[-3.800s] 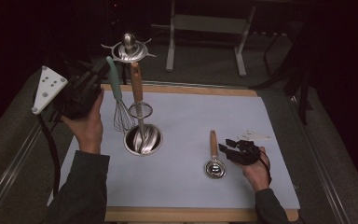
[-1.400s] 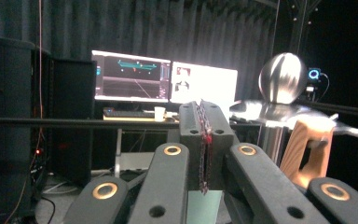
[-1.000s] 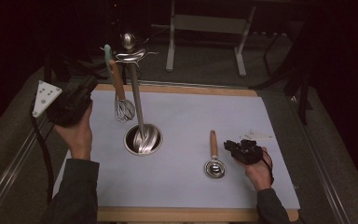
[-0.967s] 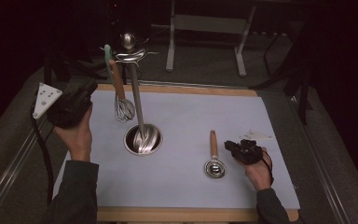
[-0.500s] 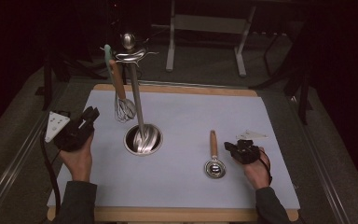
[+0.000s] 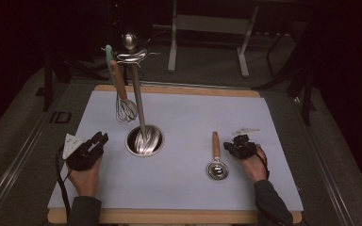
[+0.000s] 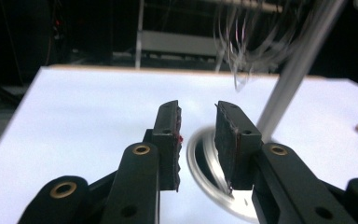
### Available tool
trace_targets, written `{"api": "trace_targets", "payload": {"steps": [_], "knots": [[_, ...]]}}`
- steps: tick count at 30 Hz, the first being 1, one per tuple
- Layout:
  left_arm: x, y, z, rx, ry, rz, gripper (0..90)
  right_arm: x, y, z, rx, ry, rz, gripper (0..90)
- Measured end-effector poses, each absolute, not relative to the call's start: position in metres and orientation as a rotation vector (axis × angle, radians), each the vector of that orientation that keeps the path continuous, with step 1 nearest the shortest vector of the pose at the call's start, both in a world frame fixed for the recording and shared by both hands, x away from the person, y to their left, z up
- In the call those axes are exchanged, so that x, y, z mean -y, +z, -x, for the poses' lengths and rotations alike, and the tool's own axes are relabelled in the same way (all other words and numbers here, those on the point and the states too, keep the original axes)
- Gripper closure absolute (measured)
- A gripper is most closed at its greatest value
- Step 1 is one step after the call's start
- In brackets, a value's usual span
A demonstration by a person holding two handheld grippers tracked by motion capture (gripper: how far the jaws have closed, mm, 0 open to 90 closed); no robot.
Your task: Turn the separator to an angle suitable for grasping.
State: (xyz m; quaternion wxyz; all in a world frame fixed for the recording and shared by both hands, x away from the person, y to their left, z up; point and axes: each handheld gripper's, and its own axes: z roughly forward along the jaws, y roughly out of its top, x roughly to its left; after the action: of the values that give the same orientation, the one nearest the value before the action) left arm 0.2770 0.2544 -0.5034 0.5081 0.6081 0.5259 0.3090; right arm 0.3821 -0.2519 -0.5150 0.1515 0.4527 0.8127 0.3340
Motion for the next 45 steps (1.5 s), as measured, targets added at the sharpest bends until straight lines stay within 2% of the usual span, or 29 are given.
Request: {"api": "trace_targets", "payload": {"steps": [7,29,38,45], "knots": [[-0.253,-0.531,-0.274,-1.314,0.704,-1.557,69.6,0.241,-0.520,-0.398,-2.384,0.917,-1.302,89.9],[-0.251,-0.535,-0.274,-1.321,0.699,-1.561,69.8,0.183,-0.518,-0.406,-2.524,0.873,-1.172,89.4],[-0.249,-0.536,-0.274,-1.319,0.709,-1.569,69.7,0.196,-0.497,-0.387,-2.566,0.945,-1.231,80.2],[-0.249,-0.537,-0.274,-1.324,0.714,-1.569,69.7,0.199,-0.500,-0.375,-2.651,0.908,-1.289,72.1]]}}
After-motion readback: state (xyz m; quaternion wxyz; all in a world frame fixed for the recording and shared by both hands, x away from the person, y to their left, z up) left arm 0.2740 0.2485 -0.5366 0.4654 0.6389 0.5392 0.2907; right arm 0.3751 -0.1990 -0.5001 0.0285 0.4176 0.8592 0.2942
